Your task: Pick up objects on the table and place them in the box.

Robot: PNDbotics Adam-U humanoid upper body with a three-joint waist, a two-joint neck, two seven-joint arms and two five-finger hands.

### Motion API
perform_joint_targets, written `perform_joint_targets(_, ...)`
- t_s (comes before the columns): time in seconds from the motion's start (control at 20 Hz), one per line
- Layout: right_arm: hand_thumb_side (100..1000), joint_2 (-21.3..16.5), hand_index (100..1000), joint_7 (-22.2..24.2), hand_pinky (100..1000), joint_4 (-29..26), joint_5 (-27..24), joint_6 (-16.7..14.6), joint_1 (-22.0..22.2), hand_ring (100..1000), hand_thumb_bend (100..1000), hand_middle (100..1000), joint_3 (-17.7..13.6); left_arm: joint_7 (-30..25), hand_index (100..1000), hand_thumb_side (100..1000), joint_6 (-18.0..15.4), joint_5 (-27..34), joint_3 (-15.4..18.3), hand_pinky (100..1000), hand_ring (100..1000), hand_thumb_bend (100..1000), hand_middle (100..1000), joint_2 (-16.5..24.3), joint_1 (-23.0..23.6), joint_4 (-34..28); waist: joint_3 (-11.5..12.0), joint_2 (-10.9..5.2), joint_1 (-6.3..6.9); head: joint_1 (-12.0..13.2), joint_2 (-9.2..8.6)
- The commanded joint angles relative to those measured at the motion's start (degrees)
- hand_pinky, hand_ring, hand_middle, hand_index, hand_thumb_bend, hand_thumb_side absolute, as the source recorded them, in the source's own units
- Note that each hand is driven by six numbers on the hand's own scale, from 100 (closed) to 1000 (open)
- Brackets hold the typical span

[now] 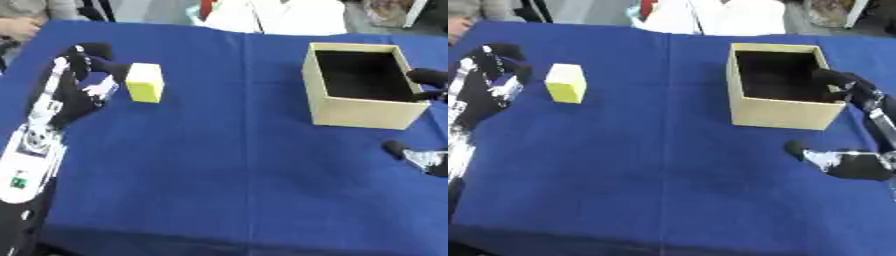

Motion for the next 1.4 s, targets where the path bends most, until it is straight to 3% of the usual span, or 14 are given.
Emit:
perform_joint_targets(0.05, 397, -0.54, 951, -0.32, 782, -0.60, -0.80, 0.30, -0.54, 911, 576, 865, -0.34, -0.20, 740, 399, -0.16, 0.21, 0.32, 756, 579, 457, 612, 0.76, -0.34, -0.78, -0.05, -0.92, 0.15, -0.03, 0.28)
perform_joint_targets(0.45, 403, -0.58, 948, -0.21, 777, -0.55, -1.83, 0.64, -0.51, 895, 539, 855, -0.19, -1.20, 749, 405, -0.72, -1.65, -0.12, 762, 595, 482, 627, 3.49, -0.88, -1.02, -0.29, -1.07, 0.31, 0.18, 0.28)
perform_joint_targets(0.65, 403, -0.77, 947, -0.01, 776, -0.50, -2.20, 0.73, -0.51, 894, 526, 852, -0.13, -3.05, 752, 396, -2.24, -4.26, -1.09, 758, 602, 518, 632, 9.83, -2.32, -0.88, -0.67, -1.20, 0.53, 0.32, 0.28)
perform_joint_targets(0.85, 402, -0.97, 947, 0.33, 776, -0.38, -2.53, 0.77, -0.43, 893, 512, 851, 0.02, -5.29, 760, 400, -4.52, -6.86, -3.34, 754, 609, 565, 635, 19.60, -4.84, 2.11, -1.10, -1.40, 0.82, 0.27, 0.28)
perform_joint_targets(1.15, 403, -1.04, 946, 0.95, 776, -0.18, -2.92, 0.78, -0.38, 891, 498, 849, 0.37, -9.88, 766, 401, -7.98, -13.56, -9.26, 741, 623, 664, 636, 31.57, -13.62, 12.88, -1.83, -1.83, 1.38, 0.70, 0.28)
perform_joint_targets(1.4, 406, -1.11, 946, 1.35, 776, 0.01, -3.25, 0.74, -0.31, 890, 490, 846, 0.58, -14.66, 766, 391, -10.14, -23.77, -14.42, 731, 627, 771, 637, 32.07, -22.32, 23.04, -2.14, -2.16, 1.64, 0.91, 0.28)
